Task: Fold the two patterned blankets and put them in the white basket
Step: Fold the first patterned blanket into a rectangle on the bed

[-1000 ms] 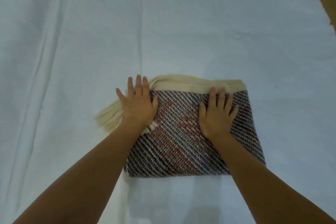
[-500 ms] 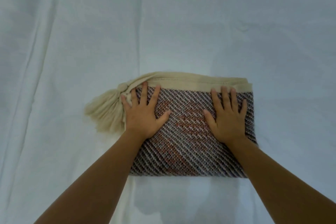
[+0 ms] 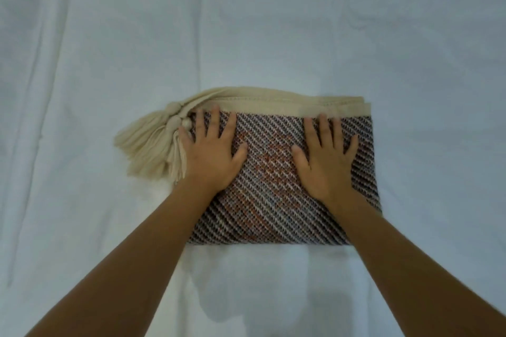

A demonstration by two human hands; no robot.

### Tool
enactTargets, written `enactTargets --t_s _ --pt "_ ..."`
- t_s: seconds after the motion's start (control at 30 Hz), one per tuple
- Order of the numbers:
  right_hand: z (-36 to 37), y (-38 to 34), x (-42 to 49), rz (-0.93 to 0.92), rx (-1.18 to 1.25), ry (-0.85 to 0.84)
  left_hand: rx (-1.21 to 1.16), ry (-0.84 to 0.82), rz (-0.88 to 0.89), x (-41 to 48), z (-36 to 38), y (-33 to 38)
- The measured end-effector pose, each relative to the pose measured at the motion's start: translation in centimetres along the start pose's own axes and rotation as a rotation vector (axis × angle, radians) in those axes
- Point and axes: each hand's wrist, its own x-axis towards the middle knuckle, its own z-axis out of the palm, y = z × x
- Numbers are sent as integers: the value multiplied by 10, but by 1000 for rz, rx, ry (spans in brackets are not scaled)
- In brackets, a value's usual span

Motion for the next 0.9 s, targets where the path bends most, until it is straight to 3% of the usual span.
enactTargets --t_s 0.13,0.3,0.43,0.77,0.83,0.9 --pt "6 -42 -60 -96 25 -13 -55 87 163 -64 4 41" --pt "17 -16 -79 -133 -80 -51 3 21 38 -90 35 22" --pt "25 21 -76 -55 -74 -56 15 35 11 -85 49 20" --pt "25 20 -64 -62 13 -69 -33 -56 -17 -75 49 23" --pt "14 26 -66 -40 119 -6 -93 -9 16 -76 30 19" --pt "3 40 -69 105 229 191 -175 173 29 -70 4 6"
